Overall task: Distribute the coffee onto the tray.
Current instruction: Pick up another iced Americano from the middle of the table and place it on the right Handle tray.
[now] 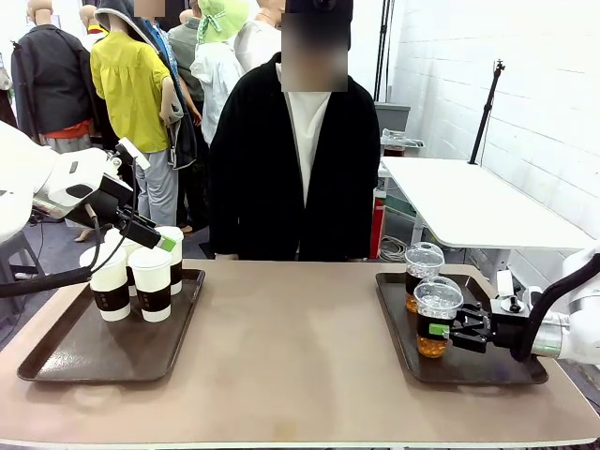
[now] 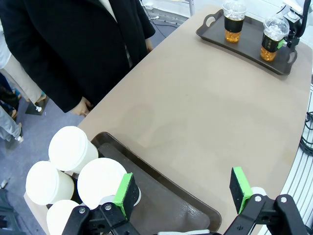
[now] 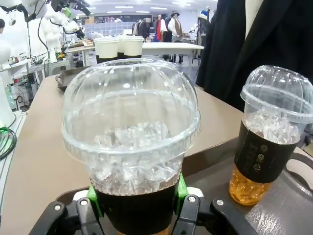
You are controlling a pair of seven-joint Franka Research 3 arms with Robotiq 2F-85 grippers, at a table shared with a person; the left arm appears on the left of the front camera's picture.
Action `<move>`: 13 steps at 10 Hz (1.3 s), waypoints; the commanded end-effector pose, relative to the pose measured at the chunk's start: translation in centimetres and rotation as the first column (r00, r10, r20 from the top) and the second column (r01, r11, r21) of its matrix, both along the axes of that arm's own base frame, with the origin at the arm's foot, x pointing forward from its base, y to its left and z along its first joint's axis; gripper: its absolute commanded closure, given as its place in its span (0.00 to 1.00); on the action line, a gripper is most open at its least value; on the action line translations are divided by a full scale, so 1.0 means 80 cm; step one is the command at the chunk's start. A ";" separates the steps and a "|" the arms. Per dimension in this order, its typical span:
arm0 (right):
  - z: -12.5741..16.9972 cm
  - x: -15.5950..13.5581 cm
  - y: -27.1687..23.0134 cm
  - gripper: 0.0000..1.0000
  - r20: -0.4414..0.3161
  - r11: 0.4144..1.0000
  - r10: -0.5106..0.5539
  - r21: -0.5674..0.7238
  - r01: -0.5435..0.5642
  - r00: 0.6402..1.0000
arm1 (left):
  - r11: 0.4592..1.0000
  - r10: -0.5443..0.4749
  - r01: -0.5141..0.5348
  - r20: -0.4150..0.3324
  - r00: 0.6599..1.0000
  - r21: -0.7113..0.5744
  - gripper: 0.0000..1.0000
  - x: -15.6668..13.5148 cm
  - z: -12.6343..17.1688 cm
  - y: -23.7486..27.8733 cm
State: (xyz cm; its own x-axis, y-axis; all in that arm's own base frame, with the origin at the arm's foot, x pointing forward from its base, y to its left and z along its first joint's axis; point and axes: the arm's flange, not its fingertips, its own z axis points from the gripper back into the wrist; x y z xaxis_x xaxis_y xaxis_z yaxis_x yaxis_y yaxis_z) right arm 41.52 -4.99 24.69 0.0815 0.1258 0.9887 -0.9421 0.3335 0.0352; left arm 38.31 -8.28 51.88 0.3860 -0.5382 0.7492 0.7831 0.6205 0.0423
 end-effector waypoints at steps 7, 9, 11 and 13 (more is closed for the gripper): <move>-0.048 0.014 0.008 0.37 -0.014 0.999 0.021 0.031 -0.020 1.000 | 1.000 -0.020 0.021 0.003 1.000 -0.008 0.00 0.004 -0.004 0.004; -0.047 0.013 0.008 0.00 -0.048 0.999 0.026 0.029 -0.024 0.999 | 1.000 -0.020 0.021 0.003 1.000 -0.008 0.00 0.004 -0.004 0.004; -0.046 0.008 0.004 0.00 -0.063 0.999 0.019 0.030 -0.017 0.998 | 1.000 -0.020 0.021 0.003 1.000 -0.008 0.00 0.004 -0.004 0.004; -0.045 0.003 -0.001 0.00 -0.066 0.999 0.009 0.038 -0.007 0.998 | 1.000 -0.020 0.021 0.003 1.000 -0.008 0.00 0.004 -0.004 0.004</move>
